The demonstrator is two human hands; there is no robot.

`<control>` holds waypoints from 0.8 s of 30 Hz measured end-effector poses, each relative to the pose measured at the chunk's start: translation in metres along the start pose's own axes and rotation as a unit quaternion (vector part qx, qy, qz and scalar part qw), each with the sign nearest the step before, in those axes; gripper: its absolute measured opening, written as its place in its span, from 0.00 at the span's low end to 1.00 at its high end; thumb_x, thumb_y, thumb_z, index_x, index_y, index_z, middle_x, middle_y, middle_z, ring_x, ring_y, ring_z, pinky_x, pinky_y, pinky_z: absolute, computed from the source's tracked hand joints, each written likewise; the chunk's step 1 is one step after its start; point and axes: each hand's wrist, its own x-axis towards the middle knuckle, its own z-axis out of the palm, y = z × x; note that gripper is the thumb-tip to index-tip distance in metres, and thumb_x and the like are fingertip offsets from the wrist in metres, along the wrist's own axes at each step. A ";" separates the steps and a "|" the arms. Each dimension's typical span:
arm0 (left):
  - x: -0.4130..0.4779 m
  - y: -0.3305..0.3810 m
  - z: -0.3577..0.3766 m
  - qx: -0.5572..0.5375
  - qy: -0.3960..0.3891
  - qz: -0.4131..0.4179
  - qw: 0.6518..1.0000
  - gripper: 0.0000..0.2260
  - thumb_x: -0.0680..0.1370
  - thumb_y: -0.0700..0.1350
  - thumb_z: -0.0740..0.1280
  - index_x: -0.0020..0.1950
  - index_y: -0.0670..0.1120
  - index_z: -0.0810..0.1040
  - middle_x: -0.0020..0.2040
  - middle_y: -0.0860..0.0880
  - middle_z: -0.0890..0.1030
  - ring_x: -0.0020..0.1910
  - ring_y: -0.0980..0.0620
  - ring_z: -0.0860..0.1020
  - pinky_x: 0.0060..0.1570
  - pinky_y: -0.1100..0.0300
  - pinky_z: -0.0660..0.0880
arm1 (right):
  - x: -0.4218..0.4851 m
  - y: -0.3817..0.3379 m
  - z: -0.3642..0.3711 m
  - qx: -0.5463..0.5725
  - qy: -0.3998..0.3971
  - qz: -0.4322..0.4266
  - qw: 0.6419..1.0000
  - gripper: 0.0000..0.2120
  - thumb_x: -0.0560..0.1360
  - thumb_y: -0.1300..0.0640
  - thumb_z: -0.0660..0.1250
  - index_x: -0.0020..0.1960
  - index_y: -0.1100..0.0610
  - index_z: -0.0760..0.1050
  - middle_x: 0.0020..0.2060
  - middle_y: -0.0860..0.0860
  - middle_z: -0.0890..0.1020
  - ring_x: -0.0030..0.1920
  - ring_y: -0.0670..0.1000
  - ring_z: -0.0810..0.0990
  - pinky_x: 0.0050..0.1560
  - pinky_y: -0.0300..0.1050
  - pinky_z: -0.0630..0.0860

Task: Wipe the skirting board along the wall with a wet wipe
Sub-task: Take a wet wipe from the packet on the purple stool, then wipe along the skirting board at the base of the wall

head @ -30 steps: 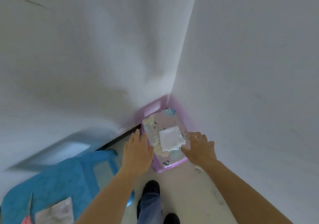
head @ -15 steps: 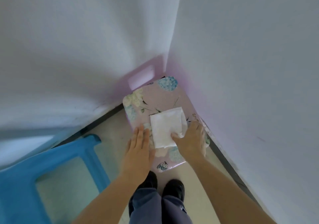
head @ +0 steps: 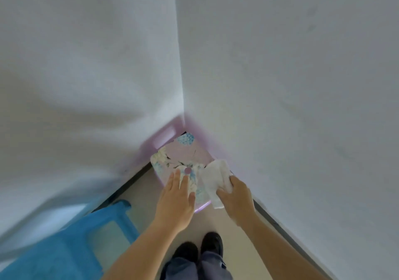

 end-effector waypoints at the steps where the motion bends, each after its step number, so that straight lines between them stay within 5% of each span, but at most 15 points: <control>1: -0.016 0.015 -0.015 -0.014 0.010 0.022 1.000 0.26 0.84 0.51 0.49 0.79 0.45 0.46 0.79 0.46 0.43 0.78 0.49 0.43 0.76 0.58 0.48 | -0.023 -0.009 -0.018 0.013 0.012 0.002 1.000 0.11 0.72 0.62 0.67 0.36 0.57 0.66 0.30 0.49 0.68 0.28 0.46 0.64 0.25 0.32 0.63; 7: -0.106 0.089 -0.073 -0.053 0.047 0.113 0.991 0.22 0.83 0.47 0.53 0.77 0.45 0.58 0.79 0.47 0.54 0.77 0.50 0.53 0.72 0.58 0.58 | -0.157 -0.026 -0.100 0.095 0.112 0.032 0.989 0.10 0.72 0.61 0.67 0.37 0.56 0.66 0.31 0.49 0.68 0.29 0.47 0.65 0.29 0.36 0.62; 13: -0.194 0.170 -0.087 0.033 0.009 0.300 0.953 0.21 0.83 0.45 0.53 0.77 0.47 0.58 0.79 0.51 0.50 0.78 0.54 0.49 0.72 0.59 0.57 | -0.298 0.015 -0.135 0.244 0.241 0.101 0.934 0.07 0.71 0.62 0.68 0.40 0.59 0.69 0.33 0.51 0.71 0.32 0.49 0.68 0.33 0.40 0.65; 17: -0.254 0.229 -0.064 0.086 -0.037 0.416 0.904 0.21 0.83 0.44 0.53 0.76 0.46 0.59 0.79 0.50 0.52 0.77 0.54 0.49 0.72 0.56 0.59 | -0.399 0.069 -0.145 0.301 0.329 0.164 0.880 0.10 0.71 0.62 0.67 0.37 0.58 0.66 0.31 0.50 0.69 0.30 0.48 0.65 0.30 0.37 0.61; 24: -0.396 0.341 0.038 0.157 -0.123 0.605 0.770 0.21 0.83 0.44 0.52 0.76 0.45 0.60 0.79 0.49 0.52 0.77 0.53 0.49 0.71 0.56 0.59 | -0.577 0.188 -0.152 0.409 0.477 0.267 0.731 0.07 0.70 0.63 0.66 0.36 0.58 0.69 0.30 0.50 0.70 0.30 0.49 0.67 0.29 0.40 0.61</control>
